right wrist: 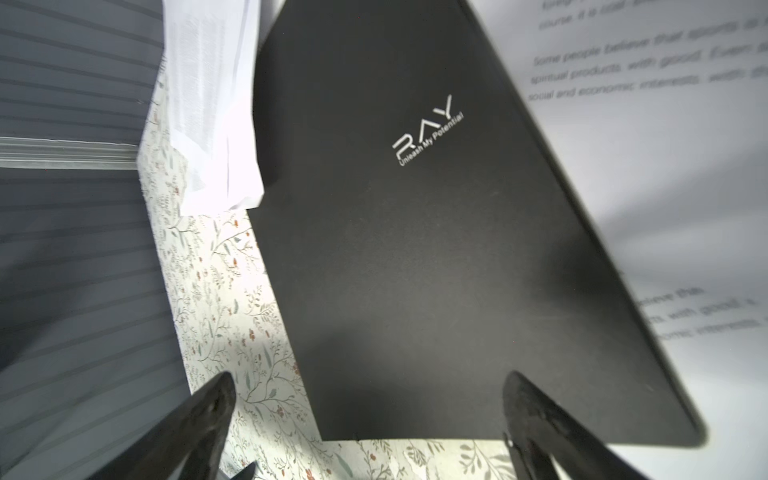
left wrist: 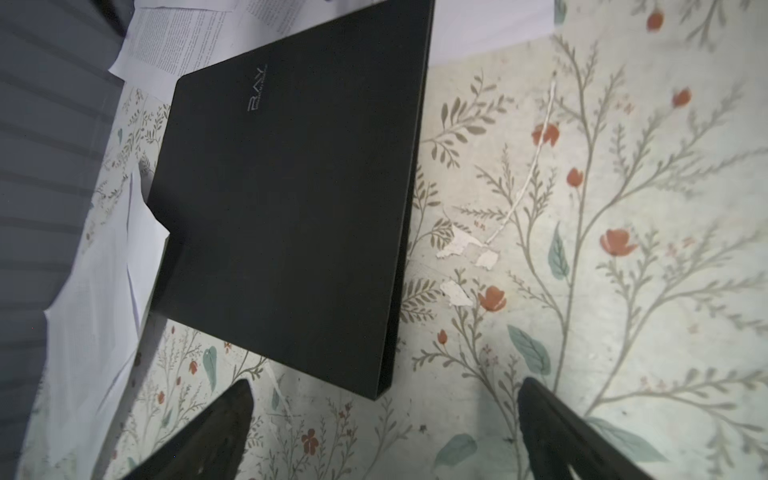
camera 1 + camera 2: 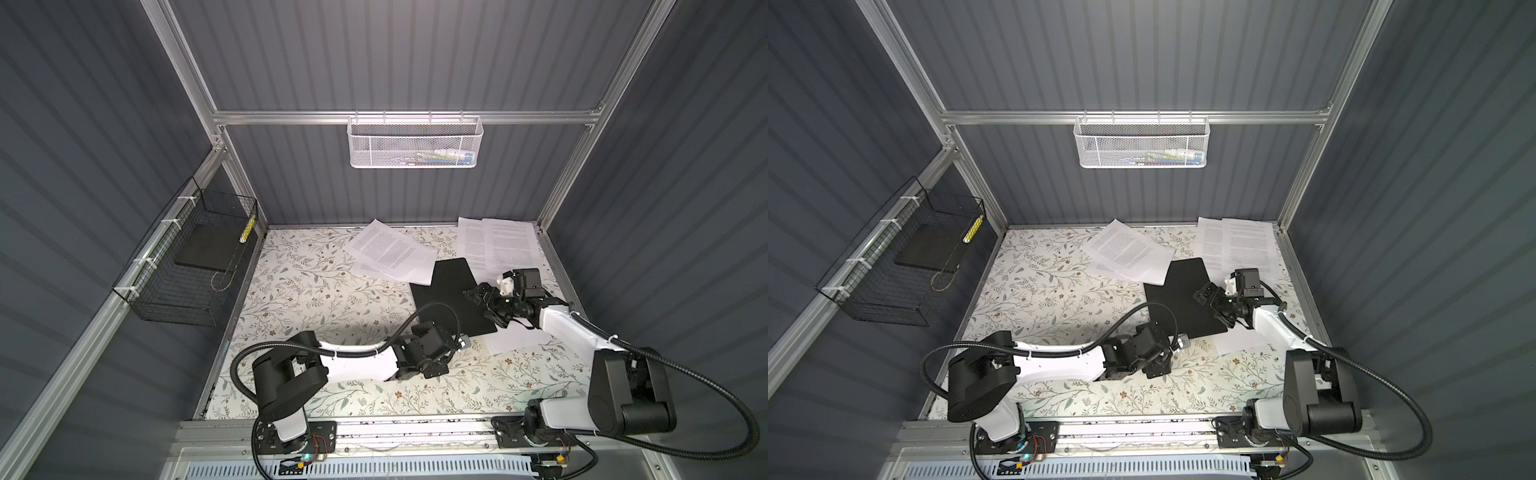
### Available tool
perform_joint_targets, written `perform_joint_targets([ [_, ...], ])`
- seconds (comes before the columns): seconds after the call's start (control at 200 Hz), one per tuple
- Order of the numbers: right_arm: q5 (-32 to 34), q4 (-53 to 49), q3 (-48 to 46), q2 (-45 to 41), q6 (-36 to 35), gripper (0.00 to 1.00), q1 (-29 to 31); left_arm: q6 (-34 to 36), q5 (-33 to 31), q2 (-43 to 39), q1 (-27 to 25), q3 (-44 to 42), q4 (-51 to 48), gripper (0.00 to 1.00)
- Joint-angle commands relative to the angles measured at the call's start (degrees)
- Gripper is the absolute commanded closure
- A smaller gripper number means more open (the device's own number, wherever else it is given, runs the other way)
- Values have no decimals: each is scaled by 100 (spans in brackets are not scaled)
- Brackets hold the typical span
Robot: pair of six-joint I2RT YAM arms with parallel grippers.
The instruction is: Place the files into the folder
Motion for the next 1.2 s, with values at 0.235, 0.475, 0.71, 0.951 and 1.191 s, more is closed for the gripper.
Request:
perform_joint_targets([
  [0.235, -533, 161, -386, -375, 8, 1, -272, 1680, -1121, 500, -139, -446, 1691, 1],
  [0.475, -715, 322, -491, -284, 26, 1, -349, 1991, -1572, 786, -161, -579, 2523, 1],
  [0.71, -856, 461, -532, -126, 17, 1, -400, 2476, -2056, 1139, -233, -629, 3326, 2],
  [0.951, -910, 546, -555, 92, -16, 1, -417, 3288, -2507, 1673, -289, -699, 4670, 2],
  [1.191, -863, 571, -559, 351, -44, 1, -419, 3730, -2594, 1818, -315, -803, 5529, 3],
])
